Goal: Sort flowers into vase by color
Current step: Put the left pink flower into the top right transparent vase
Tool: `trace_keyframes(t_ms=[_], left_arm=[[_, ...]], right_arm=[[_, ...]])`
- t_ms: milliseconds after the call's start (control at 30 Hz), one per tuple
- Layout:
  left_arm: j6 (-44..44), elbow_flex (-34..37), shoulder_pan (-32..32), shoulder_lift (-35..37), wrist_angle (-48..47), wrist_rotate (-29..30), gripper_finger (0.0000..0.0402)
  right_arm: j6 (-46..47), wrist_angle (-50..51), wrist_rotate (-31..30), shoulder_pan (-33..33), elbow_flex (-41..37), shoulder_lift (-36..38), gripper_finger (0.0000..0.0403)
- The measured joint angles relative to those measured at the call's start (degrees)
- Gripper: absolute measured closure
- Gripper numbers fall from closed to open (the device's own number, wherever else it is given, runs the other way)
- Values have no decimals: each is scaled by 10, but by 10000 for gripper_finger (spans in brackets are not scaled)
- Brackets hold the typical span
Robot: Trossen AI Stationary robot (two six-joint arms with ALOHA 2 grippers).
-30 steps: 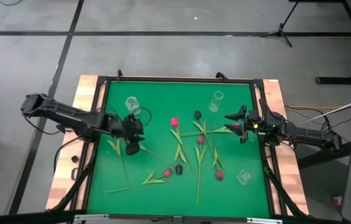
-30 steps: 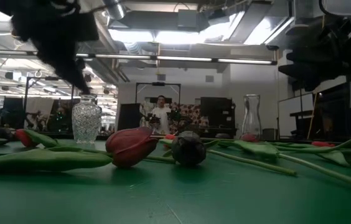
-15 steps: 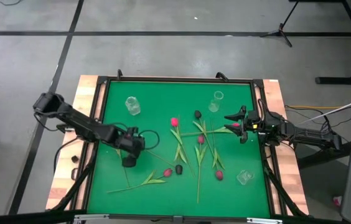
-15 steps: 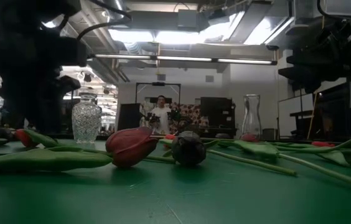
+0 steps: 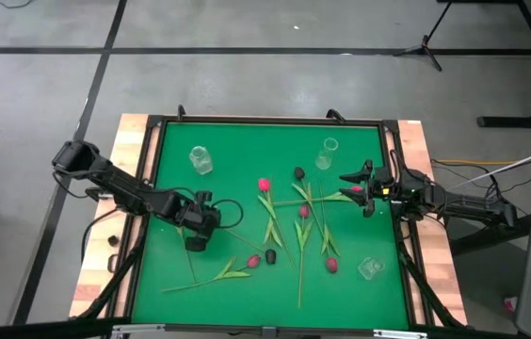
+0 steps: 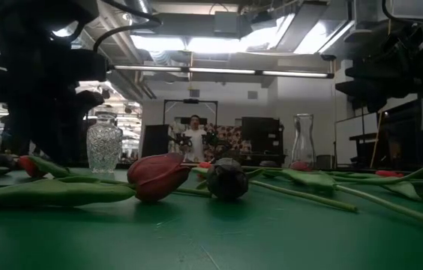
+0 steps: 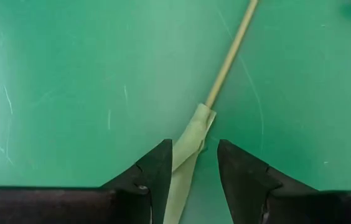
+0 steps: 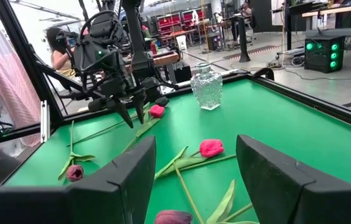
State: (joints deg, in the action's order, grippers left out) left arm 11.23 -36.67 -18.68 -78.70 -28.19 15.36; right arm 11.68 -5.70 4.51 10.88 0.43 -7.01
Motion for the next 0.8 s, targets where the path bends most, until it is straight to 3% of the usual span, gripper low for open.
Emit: trace_keyframes(t_ms=[167,533,800], left_arm=[[-12,0,23,-1,19,-6,276],[-25,27,75,-1,62,-105,276],[-24,56,70,-1,75,-75,276]], right_arm=[[0,3,0,0,0,0,182],[0,3,0,0,0,0,182],[0,3,0,0,0,0,182]])
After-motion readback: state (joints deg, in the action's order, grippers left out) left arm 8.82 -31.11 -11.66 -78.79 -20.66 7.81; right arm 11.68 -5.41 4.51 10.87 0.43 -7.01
